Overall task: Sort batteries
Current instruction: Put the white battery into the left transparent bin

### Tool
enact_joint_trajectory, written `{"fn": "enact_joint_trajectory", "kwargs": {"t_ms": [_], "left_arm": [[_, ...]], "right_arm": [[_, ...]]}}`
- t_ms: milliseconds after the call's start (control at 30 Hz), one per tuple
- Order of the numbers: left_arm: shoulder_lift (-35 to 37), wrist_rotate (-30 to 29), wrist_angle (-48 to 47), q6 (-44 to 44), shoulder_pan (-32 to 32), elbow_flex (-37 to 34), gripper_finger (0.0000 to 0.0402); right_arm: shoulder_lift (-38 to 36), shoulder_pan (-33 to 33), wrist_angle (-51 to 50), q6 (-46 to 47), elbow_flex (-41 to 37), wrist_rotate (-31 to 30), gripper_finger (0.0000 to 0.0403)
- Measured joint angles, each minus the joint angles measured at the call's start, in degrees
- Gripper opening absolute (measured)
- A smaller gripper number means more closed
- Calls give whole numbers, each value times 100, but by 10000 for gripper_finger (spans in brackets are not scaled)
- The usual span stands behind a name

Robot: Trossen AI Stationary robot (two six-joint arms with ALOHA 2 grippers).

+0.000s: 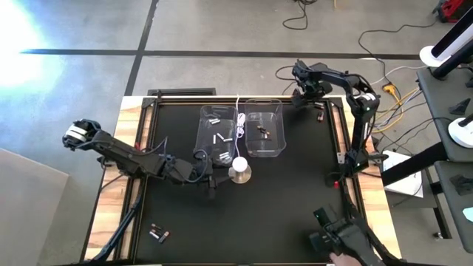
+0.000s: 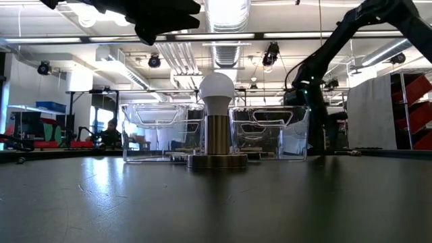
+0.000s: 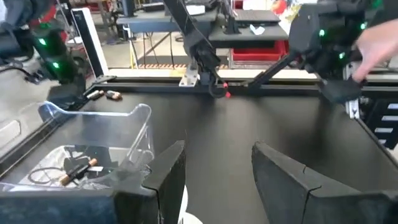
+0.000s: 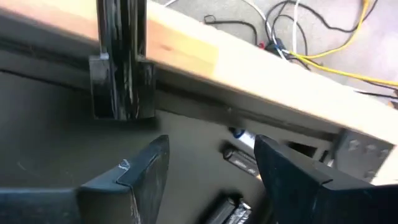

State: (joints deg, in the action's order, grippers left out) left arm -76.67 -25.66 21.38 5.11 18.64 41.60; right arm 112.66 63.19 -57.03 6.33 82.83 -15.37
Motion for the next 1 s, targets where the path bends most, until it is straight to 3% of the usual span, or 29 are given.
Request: {"fn": "enact_joint_trajectory", "kwargs": {"t_ms": [333, 1000], "left_arm": [[137, -279, -60, -48, 10, -2, 162], [156, -497, -219, 38, 13, -15, 162]], "right_arm": [[735, 86, -1500, -656, 767, 181, 224], [976, 193, -1590, -1514, 1019, -309, 219]]}}
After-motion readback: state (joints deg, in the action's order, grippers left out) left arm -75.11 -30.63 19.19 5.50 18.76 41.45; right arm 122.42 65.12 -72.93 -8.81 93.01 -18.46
